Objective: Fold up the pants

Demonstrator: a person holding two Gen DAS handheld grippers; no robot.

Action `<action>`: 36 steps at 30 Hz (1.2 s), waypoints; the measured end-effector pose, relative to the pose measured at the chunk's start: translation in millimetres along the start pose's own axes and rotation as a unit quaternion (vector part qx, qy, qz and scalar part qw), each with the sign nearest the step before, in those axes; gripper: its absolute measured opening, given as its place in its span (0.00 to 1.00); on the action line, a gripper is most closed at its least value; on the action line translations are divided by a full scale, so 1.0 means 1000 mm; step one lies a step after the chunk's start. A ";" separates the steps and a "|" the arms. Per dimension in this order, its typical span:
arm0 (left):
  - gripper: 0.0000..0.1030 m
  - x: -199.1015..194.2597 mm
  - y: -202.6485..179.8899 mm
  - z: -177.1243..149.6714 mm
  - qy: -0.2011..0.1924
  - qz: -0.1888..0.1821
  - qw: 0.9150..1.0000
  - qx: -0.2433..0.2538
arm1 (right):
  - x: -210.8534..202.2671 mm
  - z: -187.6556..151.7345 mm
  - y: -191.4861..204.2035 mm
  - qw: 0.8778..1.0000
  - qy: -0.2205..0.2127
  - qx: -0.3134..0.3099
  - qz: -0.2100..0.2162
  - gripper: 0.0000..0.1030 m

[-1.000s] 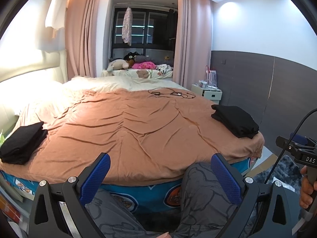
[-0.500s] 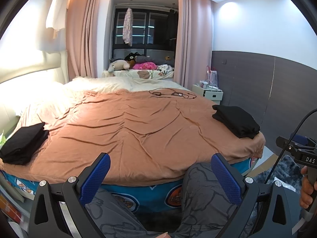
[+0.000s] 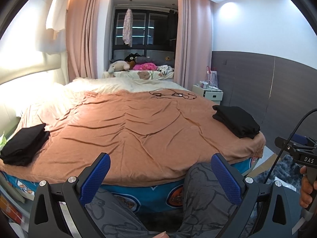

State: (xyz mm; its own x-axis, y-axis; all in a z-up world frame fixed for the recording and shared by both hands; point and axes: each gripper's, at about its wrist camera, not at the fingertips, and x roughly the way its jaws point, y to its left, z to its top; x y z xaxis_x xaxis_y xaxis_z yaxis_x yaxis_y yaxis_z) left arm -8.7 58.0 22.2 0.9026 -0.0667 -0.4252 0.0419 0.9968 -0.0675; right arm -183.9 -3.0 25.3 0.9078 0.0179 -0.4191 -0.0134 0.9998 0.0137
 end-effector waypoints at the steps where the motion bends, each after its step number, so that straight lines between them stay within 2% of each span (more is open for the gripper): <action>1: 0.99 0.000 -0.001 0.000 0.000 0.001 1.000 0.002 | 0.000 0.000 -0.001 1.000 0.000 0.000 0.000 1.00; 36: 1.00 0.001 -0.001 -0.002 0.005 -0.003 1.000 -0.008 | 0.000 0.002 -0.006 1.000 0.004 0.001 -0.002 1.00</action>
State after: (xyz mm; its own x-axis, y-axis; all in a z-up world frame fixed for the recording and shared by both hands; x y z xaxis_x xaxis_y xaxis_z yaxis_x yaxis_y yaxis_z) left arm -9.1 56.4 20.4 0.8984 -0.0722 -0.4332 0.0397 0.9957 -0.0837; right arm -182.8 -9.0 26.7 0.9044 0.0134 -0.4265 -0.0086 0.9999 0.0132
